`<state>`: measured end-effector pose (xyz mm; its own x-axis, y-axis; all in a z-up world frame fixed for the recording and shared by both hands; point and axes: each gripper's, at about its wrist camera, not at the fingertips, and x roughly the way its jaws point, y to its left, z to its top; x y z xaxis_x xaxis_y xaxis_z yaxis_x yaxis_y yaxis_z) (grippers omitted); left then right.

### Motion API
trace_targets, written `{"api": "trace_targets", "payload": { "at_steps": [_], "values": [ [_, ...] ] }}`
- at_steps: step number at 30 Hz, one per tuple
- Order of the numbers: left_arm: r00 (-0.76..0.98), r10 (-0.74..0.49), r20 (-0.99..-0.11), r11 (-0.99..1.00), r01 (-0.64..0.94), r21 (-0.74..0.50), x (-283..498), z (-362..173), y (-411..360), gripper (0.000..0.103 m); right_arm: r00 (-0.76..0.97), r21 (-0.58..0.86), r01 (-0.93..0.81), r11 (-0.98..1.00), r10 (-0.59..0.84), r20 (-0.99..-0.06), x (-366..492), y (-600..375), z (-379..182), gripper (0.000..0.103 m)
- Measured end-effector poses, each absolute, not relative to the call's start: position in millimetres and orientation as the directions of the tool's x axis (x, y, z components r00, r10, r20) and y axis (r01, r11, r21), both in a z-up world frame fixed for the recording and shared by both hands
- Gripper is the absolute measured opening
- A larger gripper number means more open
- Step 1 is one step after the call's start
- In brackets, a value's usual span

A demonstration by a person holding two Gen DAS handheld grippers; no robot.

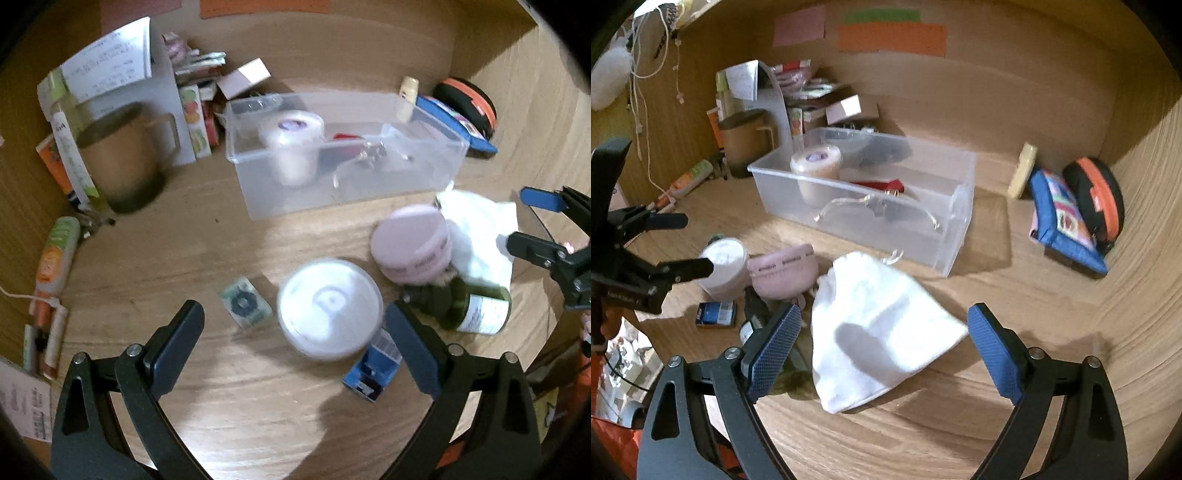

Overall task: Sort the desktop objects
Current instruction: 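Grasp the white round lid with left tool while right tool grasps the white cloth bag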

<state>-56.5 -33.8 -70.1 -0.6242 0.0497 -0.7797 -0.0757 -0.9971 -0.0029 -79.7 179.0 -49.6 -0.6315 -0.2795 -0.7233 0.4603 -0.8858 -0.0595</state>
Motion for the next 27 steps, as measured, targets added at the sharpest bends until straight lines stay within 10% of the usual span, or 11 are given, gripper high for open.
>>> {"api": "trace_targets", "payload": {
  "at_steps": [22, 27],
  "values": [
    [-0.625, 0.087, -0.775, -0.994, -0.108, -0.024, -67, -88, -16, 0.099, -0.497, 0.032, 0.476, -0.879, -0.298, -0.815, -116, 169, -100, 0.093],
    [-0.589, 0.109, -0.801, -0.992, -0.117, -0.049, -74, -96, -18, 0.076, -0.488, 0.053, 0.477, -0.877, -0.315, -0.814, -117, 168, -101, 0.093]
  ]
}}
